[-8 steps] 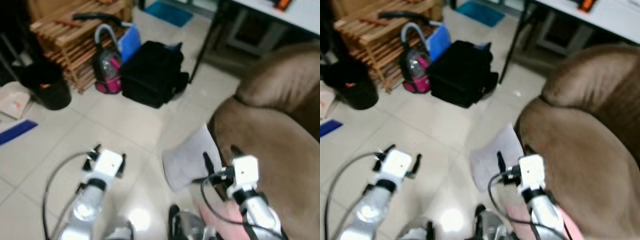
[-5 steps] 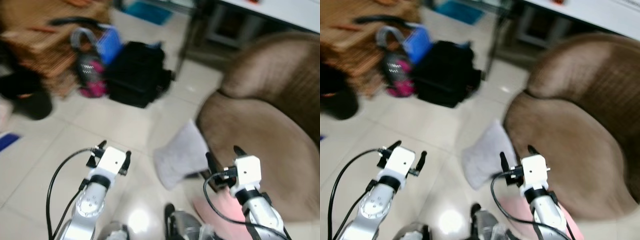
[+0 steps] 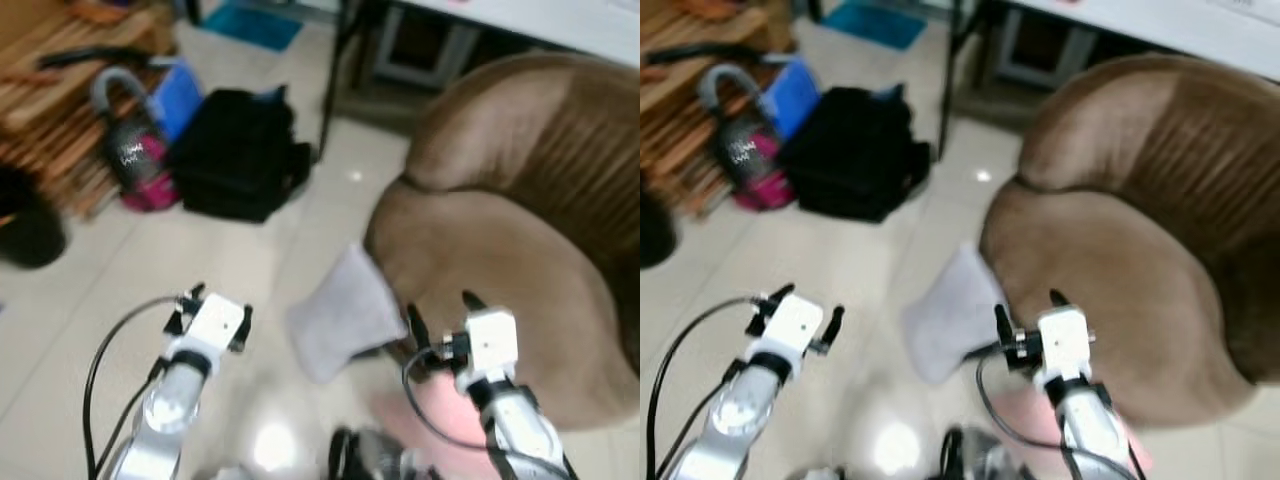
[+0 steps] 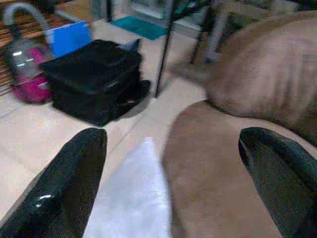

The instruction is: Move the pillow to the sofa from floor

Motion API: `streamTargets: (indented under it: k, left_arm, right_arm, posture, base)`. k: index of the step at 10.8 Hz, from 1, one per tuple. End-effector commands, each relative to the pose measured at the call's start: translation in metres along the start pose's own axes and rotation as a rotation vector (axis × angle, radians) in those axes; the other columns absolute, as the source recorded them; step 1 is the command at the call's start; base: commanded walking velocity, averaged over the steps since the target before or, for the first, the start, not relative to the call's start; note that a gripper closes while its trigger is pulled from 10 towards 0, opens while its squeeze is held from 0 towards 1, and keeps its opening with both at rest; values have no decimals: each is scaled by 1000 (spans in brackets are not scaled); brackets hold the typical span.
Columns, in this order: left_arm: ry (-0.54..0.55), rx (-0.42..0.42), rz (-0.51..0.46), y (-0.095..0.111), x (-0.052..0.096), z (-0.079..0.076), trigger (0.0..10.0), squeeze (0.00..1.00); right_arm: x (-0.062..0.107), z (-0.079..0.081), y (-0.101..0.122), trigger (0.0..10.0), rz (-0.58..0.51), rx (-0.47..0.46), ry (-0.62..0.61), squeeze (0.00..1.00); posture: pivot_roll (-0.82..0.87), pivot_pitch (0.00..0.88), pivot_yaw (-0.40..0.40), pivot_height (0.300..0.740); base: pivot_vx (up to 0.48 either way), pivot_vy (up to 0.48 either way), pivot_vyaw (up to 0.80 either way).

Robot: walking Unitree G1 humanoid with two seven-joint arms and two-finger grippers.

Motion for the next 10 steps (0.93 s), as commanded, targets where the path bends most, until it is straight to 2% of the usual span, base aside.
streamTargets:
  k: [1, 3, 5, 6, 8, 10]
  left_arm:
    - [-32, 5, 16, -3, 1, -11, 10000, 0]
    - [-72, -9, 19, -4, -1, -16, 10000, 0]
    - [-102, -59, -2, -1, -2, -21, 10000, 0]
    - [-118, -75, -10, 0, -3, -23, 10000, 0]
    - [-134, -85, -25, 2, -4, -27, 10000, 0]
    - [-159, -58, -44, 5, -3, -32, 10000, 0]
  right_arm:
    - [5, -2, -6, 10000, 34, 4, -7, 0]
    - [4, -1, -6, 10000, 34, 9, -4, 0]
    - [3, 0, -8, 10000, 46, 11, 0, 0]
    - [3, 3, -8, 10000, 46, 41, 24, 0]
    - [2, 4, -9, 10000, 48, 43, 17, 0]
    - [1, 3, -12, 10000, 61, 44, 20, 0]
  posture:
    - [66, 222, -74, 740]
    - [65, 212, -73, 740]
    - [64, 209, -72, 740]
    - [61, 205, -71, 740]
    - [61, 204, -71, 740]
    - [61, 208, -72, 740]
  base:
    - [300, -371, -581]
    - [293, -377, -581]
    - [0, -446, -575]
    - [0, -480, 0]
    - [0, -480, 0]
    - [0, -480, 0]
Point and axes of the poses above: a point about 5 cm out from each wrist's last joint towards the gripper, its own x axis pointing back from the gripper into the wrist, its own y axis along the axis of the wrist's last joint, z = x × y, the point moved 4 cm from there along -x, pointing out of the wrist towards the gripper, and after that the axes turned 8 degrees about x, right-handed, at the moved point
